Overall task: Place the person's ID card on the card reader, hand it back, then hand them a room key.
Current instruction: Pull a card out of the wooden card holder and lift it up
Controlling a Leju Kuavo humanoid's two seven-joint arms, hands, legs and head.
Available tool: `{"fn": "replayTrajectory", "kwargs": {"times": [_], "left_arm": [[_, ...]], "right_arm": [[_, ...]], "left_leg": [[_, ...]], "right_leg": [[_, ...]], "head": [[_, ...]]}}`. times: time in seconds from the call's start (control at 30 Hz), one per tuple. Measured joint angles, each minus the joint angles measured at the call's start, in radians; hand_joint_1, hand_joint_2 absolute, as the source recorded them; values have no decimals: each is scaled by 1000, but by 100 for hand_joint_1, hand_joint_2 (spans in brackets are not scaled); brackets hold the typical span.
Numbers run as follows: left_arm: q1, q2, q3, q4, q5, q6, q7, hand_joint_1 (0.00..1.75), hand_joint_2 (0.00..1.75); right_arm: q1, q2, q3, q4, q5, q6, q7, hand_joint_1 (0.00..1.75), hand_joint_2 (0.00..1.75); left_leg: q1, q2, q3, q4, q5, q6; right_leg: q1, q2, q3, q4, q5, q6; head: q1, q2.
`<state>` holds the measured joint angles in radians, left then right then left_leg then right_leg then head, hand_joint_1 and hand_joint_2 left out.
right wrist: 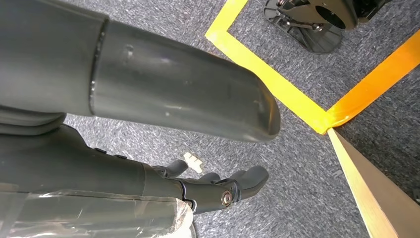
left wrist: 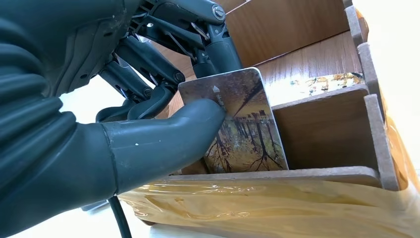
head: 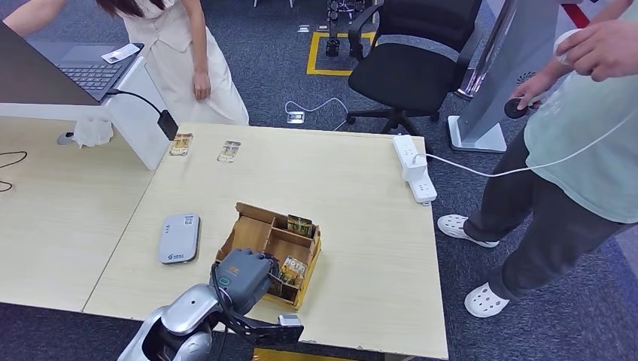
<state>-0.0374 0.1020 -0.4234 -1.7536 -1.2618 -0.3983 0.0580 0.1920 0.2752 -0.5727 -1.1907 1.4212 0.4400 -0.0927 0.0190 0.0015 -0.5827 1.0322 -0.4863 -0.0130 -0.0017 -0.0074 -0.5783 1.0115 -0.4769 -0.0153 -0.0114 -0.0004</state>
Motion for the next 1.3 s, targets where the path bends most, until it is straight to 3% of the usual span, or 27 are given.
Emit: {"fn": "replayTrajectory", "kwargs": {"times": [1.3], "left_arm": [[-26,38,-40,-41,99,46,-17,175,175]], "right_arm": [[0,0,1,0,-17,-8,3,0,0]], "left_leg": [[0,0,1,0,0,0]], "right_leg": [[0,0,0,0,0,0]], "head": [[0,0]]}}
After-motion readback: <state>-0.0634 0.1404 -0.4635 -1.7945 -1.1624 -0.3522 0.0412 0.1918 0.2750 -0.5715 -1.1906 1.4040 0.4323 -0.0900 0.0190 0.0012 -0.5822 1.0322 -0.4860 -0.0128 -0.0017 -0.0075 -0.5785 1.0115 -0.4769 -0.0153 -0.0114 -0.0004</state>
